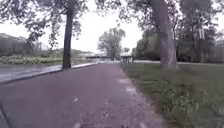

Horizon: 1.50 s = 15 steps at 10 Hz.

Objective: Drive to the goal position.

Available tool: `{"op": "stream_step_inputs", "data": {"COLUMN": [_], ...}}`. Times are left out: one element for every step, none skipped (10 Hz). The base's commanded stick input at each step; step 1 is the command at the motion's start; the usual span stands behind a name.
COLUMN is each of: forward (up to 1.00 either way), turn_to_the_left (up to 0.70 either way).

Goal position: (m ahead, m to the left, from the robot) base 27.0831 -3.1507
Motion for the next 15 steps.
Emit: {"op": "stream_step_inputs", "data": {"forward": [0.7, 0.7, 0.7, 0.7, 0.7, 0.7, 0.7, 0.7, 0.7, 0.7, 0.7, 0.7, 0.7, 0.7, 0.7], "turn_to_the_left": [0.0, 0.0, 0.0, 0.0, 0.0, 0.0, 0.0, 0.0, 0.0, 0.0, 0.0, 0.0, 0.0, 0.0, 0.0]}}
